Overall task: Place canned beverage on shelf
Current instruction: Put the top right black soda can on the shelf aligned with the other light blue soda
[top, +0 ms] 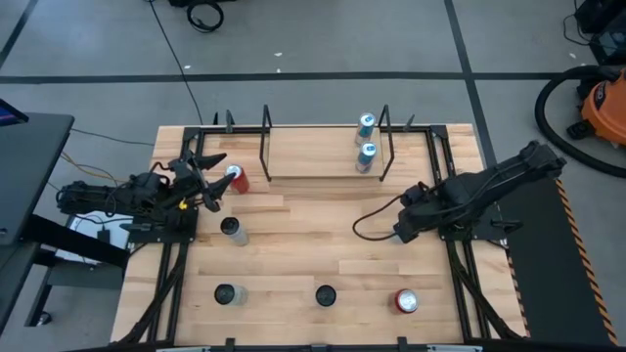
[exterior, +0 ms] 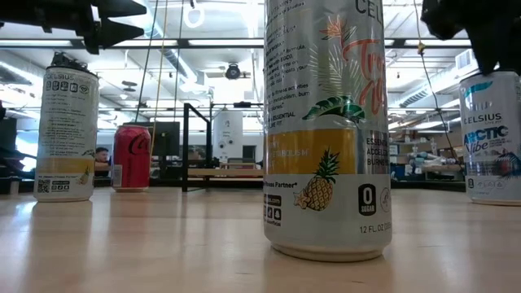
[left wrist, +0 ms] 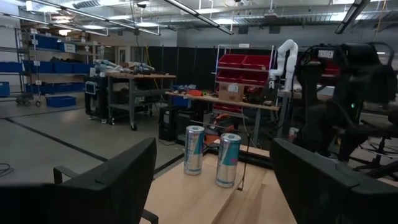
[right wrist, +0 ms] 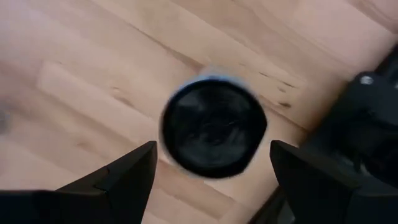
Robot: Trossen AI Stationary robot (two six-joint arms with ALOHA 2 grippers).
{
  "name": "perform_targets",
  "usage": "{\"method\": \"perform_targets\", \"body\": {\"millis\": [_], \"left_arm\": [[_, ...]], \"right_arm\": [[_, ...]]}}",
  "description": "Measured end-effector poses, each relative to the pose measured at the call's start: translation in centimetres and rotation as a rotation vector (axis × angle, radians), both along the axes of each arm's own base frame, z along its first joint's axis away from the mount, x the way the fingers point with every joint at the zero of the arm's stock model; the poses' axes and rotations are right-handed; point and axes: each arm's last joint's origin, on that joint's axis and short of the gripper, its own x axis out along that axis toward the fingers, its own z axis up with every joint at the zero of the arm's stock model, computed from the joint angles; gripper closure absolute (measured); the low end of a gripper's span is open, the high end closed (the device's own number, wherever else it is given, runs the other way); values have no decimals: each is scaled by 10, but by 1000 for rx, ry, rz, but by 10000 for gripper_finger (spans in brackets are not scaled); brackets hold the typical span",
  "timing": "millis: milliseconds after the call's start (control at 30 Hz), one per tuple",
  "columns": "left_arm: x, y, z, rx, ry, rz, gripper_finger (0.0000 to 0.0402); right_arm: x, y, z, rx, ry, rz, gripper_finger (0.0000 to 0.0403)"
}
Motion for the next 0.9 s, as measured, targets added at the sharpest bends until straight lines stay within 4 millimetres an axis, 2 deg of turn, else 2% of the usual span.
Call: {"method": "perform_targets", "body": {"millis": [533, 900], "left_arm": [[-1, 0, 3, 31, -15, 8, 86], [-1, 0, 3, 33, -14, 8, 86]], "right_arm": [[5, -3, -2, -117, -20, 16, 83], [3, -5, -13, -67, 39, 7, 83]]}}
